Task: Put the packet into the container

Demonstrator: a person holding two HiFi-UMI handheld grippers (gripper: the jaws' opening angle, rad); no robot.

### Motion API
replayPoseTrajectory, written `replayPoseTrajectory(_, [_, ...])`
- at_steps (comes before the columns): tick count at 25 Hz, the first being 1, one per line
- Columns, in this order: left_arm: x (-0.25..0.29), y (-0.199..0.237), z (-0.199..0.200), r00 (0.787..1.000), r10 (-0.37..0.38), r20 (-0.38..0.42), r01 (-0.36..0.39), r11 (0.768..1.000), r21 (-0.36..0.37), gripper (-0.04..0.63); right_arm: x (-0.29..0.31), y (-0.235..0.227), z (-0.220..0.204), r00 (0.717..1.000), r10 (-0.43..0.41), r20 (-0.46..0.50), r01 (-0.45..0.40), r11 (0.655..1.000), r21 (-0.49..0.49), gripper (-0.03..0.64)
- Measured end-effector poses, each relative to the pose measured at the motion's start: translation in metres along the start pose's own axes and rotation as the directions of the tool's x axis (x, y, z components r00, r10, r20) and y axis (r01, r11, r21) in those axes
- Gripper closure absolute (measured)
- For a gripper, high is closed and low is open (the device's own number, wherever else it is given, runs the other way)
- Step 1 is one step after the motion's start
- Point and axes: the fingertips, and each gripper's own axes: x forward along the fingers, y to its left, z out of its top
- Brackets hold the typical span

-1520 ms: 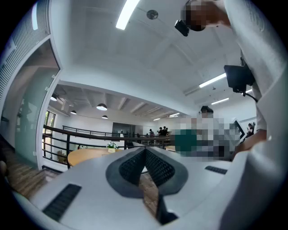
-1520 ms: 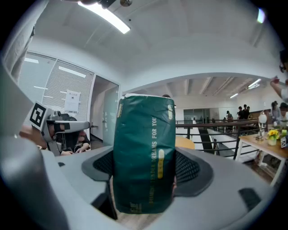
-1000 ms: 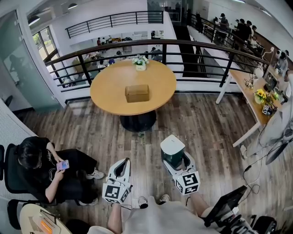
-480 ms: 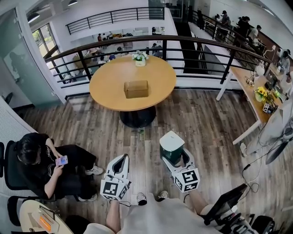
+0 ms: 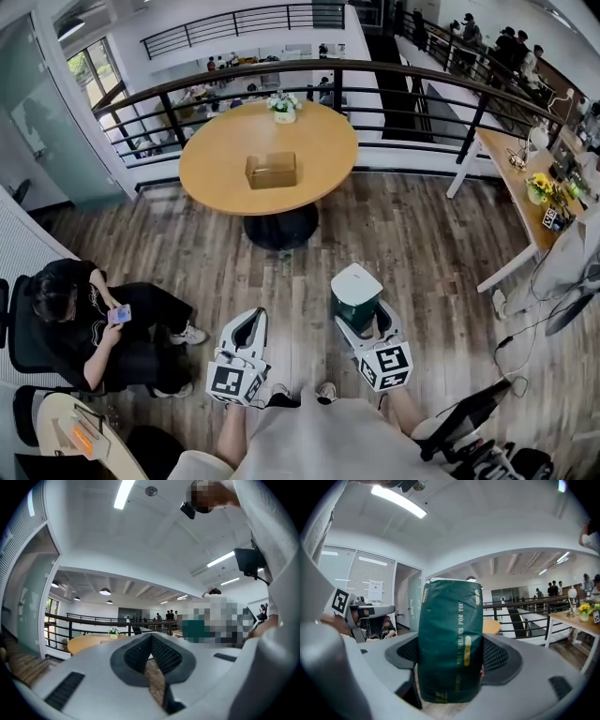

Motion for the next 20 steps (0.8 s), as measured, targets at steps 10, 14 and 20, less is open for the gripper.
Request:
replayPoseTrajectory(10, [0.033, -0.011, -0.001, 1.000, 0.006, -0.017, -0.006, 1.000, 0.011, 0.591, 0.004, -0.030, 0.000, 1.000, 0.001, 0.000, -0.001, 1.000, 0.007, 0.229])
replayPoseTrajectory(14, [0.043, -0.003, -0.004, 1.000, 0.017, -0.017, -0.016, 1.000, 0.010, 0.590, 0.017, -0.035, 0.003, 1.000, 0.007, 0.001, -0.007, 1.000, -0.002, 0.229])
replayPoseTrajectory(20, [0.072, 0.023, -0.009, 1.000, 0.028, -0.004, -0.028, 1.000, -0.003, 0.591, 0.055, -0.043, 0.007, 1.000, 0.017, -0.001, -0.017, 1.000, -0.012, 0.229])
